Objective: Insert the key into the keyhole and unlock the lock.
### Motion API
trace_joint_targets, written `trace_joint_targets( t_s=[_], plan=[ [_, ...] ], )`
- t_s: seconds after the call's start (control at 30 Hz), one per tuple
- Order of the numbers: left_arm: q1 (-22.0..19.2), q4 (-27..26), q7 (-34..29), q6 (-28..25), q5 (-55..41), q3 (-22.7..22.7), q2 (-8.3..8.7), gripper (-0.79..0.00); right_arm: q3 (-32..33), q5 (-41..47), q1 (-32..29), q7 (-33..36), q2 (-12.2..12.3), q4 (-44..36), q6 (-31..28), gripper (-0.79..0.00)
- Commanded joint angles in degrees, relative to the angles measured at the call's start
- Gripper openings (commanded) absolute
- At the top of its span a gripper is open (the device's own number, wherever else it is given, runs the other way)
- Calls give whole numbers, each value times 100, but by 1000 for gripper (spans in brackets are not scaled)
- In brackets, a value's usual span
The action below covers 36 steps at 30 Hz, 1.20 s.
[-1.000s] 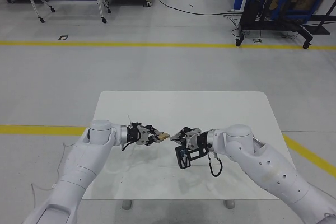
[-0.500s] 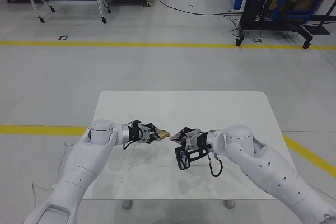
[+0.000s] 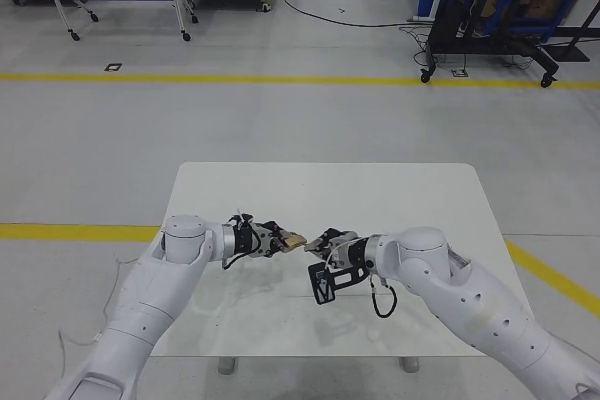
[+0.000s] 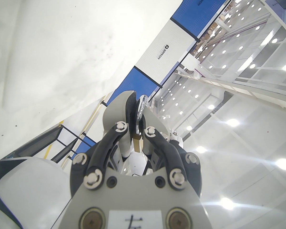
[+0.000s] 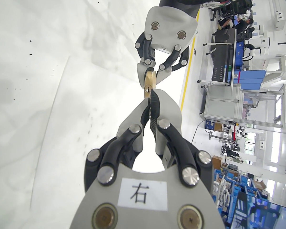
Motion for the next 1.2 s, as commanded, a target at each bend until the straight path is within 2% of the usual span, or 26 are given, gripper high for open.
trace_joint_targets(
  t_s=[0.0,0.5,0.8,1.17],
  plan=[
    [34,-54,-3,25,-87,-19,4,-785,-6,-21,-21,104,-6,-30,-19,-785],
    [69,-262,256,135,-103,-26,52,-785,-4,43,6,404,-85,-49,-56,-785],
    [208,-572,1028,155,-200,-59,34,-785,30,-151,-245,1217,-107,-535,54,-785],
    [330,-882,1056,287,-224,-34,66,-785,-65,-90,-245,1598,-200,-580,-54,-785]
  ],
)
